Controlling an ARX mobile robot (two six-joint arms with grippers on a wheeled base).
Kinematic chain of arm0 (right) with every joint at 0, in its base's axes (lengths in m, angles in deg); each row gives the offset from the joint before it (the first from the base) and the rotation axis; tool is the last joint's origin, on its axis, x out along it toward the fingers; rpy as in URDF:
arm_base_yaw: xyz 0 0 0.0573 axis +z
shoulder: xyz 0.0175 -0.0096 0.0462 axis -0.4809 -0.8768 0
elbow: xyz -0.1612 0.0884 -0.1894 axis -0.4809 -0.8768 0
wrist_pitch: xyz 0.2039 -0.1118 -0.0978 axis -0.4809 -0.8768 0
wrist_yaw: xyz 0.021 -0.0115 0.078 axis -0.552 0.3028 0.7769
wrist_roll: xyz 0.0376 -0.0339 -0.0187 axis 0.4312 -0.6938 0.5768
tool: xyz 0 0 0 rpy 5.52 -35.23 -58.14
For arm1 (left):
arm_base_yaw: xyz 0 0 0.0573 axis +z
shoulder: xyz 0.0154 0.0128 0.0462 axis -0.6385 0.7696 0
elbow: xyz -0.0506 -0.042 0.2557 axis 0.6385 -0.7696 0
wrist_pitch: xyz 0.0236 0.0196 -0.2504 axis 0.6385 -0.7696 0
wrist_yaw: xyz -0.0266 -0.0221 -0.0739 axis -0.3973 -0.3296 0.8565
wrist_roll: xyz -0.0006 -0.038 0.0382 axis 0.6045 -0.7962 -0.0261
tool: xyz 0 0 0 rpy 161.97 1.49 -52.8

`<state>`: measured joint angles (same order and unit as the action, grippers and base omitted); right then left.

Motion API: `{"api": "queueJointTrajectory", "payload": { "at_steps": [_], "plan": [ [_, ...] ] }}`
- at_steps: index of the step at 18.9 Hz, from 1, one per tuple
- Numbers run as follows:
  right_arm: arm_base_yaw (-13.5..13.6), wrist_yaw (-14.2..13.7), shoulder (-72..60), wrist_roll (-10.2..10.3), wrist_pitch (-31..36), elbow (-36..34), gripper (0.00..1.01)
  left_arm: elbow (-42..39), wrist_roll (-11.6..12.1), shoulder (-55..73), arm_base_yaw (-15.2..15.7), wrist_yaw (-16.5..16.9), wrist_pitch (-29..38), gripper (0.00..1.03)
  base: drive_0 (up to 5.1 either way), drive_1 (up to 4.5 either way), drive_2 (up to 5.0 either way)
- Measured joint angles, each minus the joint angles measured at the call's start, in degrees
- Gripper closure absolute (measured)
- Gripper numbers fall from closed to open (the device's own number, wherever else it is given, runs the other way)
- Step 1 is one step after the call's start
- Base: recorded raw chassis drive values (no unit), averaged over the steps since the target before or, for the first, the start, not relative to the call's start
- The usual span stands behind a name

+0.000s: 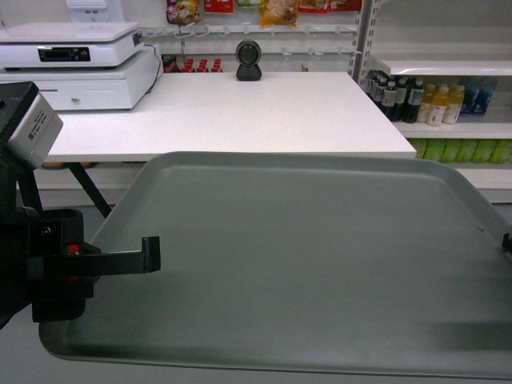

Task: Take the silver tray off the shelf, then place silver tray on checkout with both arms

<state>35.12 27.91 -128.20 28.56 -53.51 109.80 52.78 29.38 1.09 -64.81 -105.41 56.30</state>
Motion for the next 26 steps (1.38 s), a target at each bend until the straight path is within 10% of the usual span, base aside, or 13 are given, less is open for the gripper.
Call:
{"api": "queueJointTrajectory", "payload": {
  "at_steps": [10, 26],
  "plan": [
    [0.00, -0.09, 0.09, -0.02, 0.28, 0.07, 0.98, 0.00, 0.15, -0.13, 0.04, -0.09, 0.15, 1.00, -0.8, 0.37, 0.4],
    [0.00, -0.13, 0.09, -0.02, 0.31, 0.04, 0.98, 0.00, 0.15, -0.07, 0.04, -0.11, 0.20, 1.00, 0.1, 4.09, -3.9]
  ]
}}
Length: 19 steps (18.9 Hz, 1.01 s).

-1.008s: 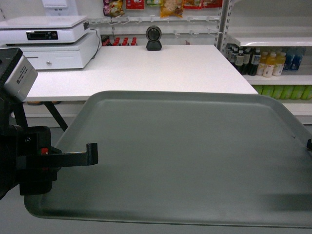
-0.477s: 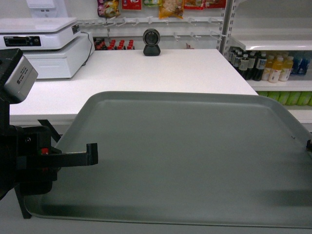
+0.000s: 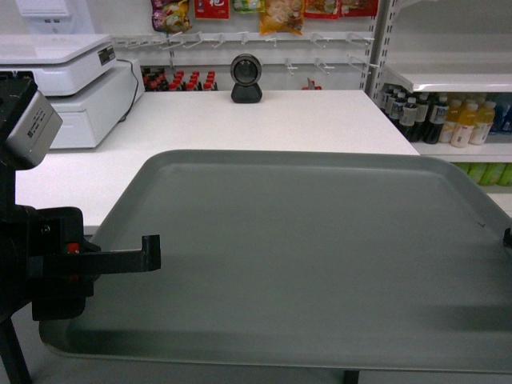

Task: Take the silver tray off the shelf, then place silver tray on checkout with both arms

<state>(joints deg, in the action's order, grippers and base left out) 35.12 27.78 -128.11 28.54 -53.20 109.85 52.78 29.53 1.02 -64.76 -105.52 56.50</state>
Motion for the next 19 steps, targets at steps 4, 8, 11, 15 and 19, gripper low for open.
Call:
{"api": "queueJointTrajectory", "payload": {
  "at_steps": [4, 8, 11, 15, 19],
  "plan": [
    [0.00, 0.04, -0.04, 0.00, 0.09, 0.00, 0.98, 0.00, 0.00, 0.07, 0.00, 0.09, 0.04, 1.00, 0.1, 4.05, -3.9],
    [0.00, 0.07, -0.07, 0.00, -0.09, 0.00, 0.98, 0.00, 0.00, 0.07, 0.00, 0.09, -0.11, 1.00, 0.1, 4.05, -3.9],
    [0.00, 0.04, -0.07, 0.00, 0.07, 0.00, 0.98, 0.00, -0.02, 0.07, 0.00, 0.09, 0.04, 1.00, 0.1, 4.05, -3.9],
    [0.00, 0.07, -0.07, 0.00, 0.00, 0.00, 0.98, 0.00, 0.00, 0.07, 0.00, 0.07, -0.04, 1.00, 0.0, 3.97, -3.9],
    [0.00, 0.07, -0.15, 0.02, 0.00, 0.00, 0.98, 0.11, 0.00, 0.20, 0.00, 0.28, 0.35, 1.00, -0.2, 3.71, -4.0]
  ]
}}
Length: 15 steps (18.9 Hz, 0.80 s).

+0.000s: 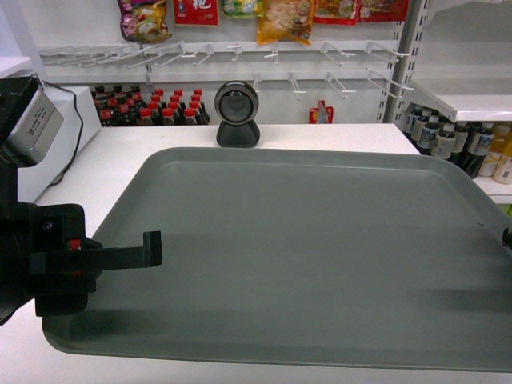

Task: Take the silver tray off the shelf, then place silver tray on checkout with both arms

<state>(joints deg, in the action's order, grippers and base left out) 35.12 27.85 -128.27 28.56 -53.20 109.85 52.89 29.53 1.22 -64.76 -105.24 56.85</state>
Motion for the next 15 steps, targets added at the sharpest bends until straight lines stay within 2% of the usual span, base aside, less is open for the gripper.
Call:
{"api": "queueJointTrajectory", "payload": {
  "at_steps": [7, 8, 9, 10, 11, 12, 15],
  "plan": [
    [-0.02, 0.24, 0.04, -0.11, 0.22, 0.02, 0.98, 0.09, -0.50, 0.04, -0.07, -0.85, -1.22, 1.00, 0.0, 0.00, 0.0],
    [-0.48, 3.56, -1.01, -1.73, 5.55, -0.92, 0.98, 1.42, -2.14, 1.36, -1.36, -5.31, -3.58, 1.00, 0.0, 0.00, 0.0],
    [-0.37, 6.25, -3.91, -3.82, 10.62, -0.07, 0.98, 3.15, -3.52, 4.66, -1.44, -9.40, -2.40, 1.00, 0.0, 0.00, 0.0],
    [-0.33, 6.49, -7.39, -5.42, 13.84, 2.14, 0.98, 5.33, -2.89, 8.48, -0.63, -9.94, 0.87, 1.00, 0.0, 0.00, 0.0],
    [-0.13, 6.25, -11.13, -6.45, 15.74, 5.22, 0.98, 7.96, -1.75, 12.17, 0.87, -9.05, 3.54, 1.00, 0.0, 0.00, 0.0],
    [0.26, 5.38, -14.75, -6.78, 16.24, 8.57, 0.98, 10.27, 0.39, 15.63, 2.73, -7.54, 6.80, 1.00, 0.0, 0.00, 0.0],
    [0.79, 4.48, -16.94, -7.28, 16.59, 10.71, 0.98, 11.87, 1.31, 17.68, 3.85, -6.84, 7.78, 1.00, 0.0, 0.00, 0.0]
  ]
}}
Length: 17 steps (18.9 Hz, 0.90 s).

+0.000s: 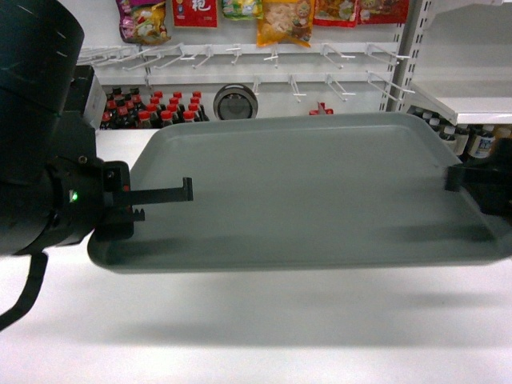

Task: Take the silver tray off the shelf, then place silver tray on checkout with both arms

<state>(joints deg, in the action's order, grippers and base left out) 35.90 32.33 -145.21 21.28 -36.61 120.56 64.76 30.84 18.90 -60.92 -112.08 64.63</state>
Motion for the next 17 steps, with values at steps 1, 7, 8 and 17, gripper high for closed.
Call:
{"api": "queueJointTrajectory", "payload": {
  "at_steps": [1, 7, 8, 17],
  "plan": [
    [0.13, -0.13, -0.72, -0.15, 0.15, 0.63, 0.98, 0.61, 0.39, 0.63, 0.33, 0.20, 0.07, 1.00, 0.0, 0.00, 0.0],
    [1.49, -1.81, -6.64, -0.35, -0.17, 6.21, 0.98, 4.66, 2.84, 6.08, 3.04, 2.56, 2.21, 1.00, 0.0, 0.00, 0.0],
    [1.73, -2.12, -8.09, -0.44, -0.07, 7.58, 0.98, 5.60, 3.41, 7.37, 3.65, 3.13, 2.58, 1.00, 0.0, 0.00, 0.0],
    [5.92, -12.74, -33.79, -1.18, -3.15, 24.48, 0.84, 17.33, 8.17, 31.85, 7.41, 7.82, 6.23, 0.82, 0.0, 0.00, 0.0]
  ]
}}
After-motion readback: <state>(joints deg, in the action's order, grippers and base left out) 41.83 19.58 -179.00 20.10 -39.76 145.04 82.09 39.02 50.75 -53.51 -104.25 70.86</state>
